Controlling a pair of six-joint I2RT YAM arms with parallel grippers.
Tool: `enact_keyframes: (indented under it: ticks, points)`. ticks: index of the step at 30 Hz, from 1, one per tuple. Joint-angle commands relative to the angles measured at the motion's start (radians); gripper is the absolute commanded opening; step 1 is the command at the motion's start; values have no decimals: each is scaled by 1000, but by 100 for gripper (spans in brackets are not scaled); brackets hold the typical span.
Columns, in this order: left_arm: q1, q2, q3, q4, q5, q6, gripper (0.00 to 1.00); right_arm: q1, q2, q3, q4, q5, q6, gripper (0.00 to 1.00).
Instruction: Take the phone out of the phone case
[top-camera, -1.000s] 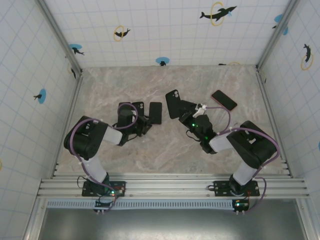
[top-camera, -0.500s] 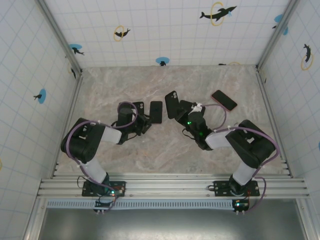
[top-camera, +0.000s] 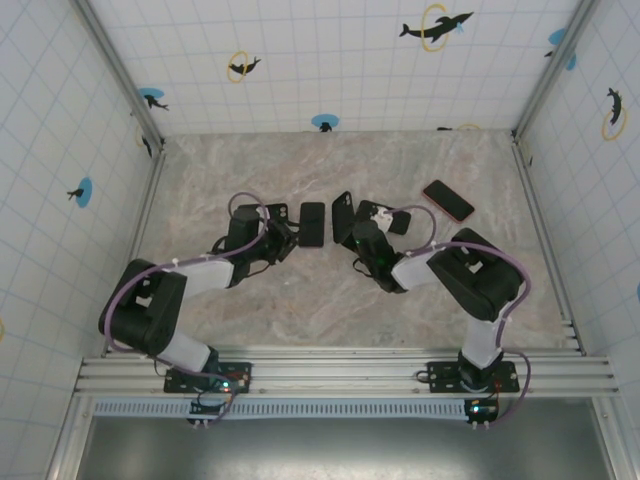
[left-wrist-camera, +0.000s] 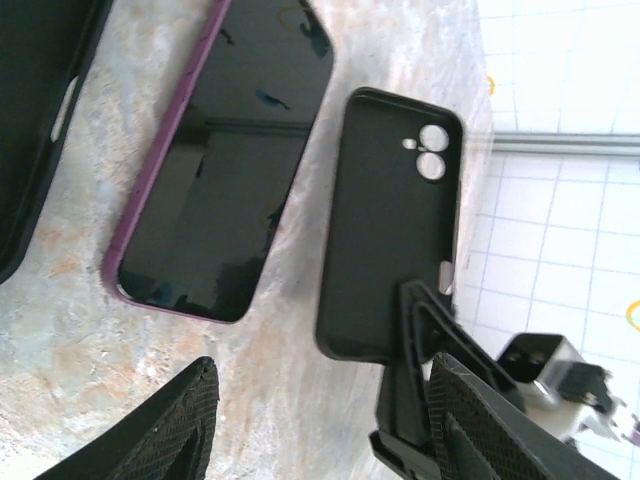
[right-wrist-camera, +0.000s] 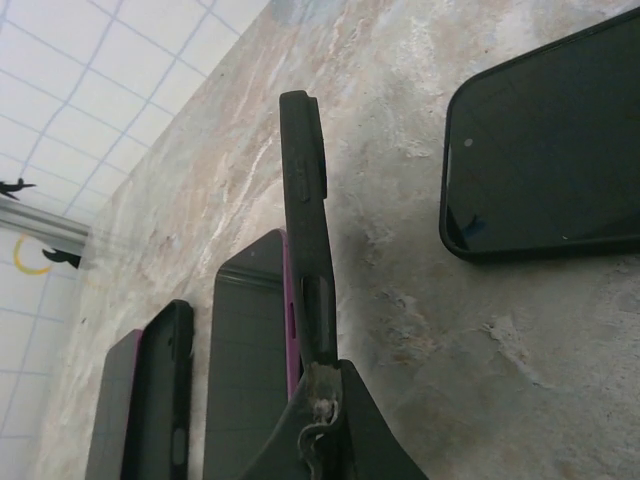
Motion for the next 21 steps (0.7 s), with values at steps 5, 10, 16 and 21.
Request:
enact_keyframes:
  ticks: [5,10,16,21]
  points:
    - [29,-73,43,-108,-10,88,62,7,63,58,7,17,11,1]
    - [37,-76,34,-94,9,86,62,9,74,52,17,-18,11,12]
    - [42,-68,31,-78,19,85,63,10,73,44,24,-52,-4,16]
    - [46,-65,33,-73,30,88,63,4,64,43,7,-76,-51,20]
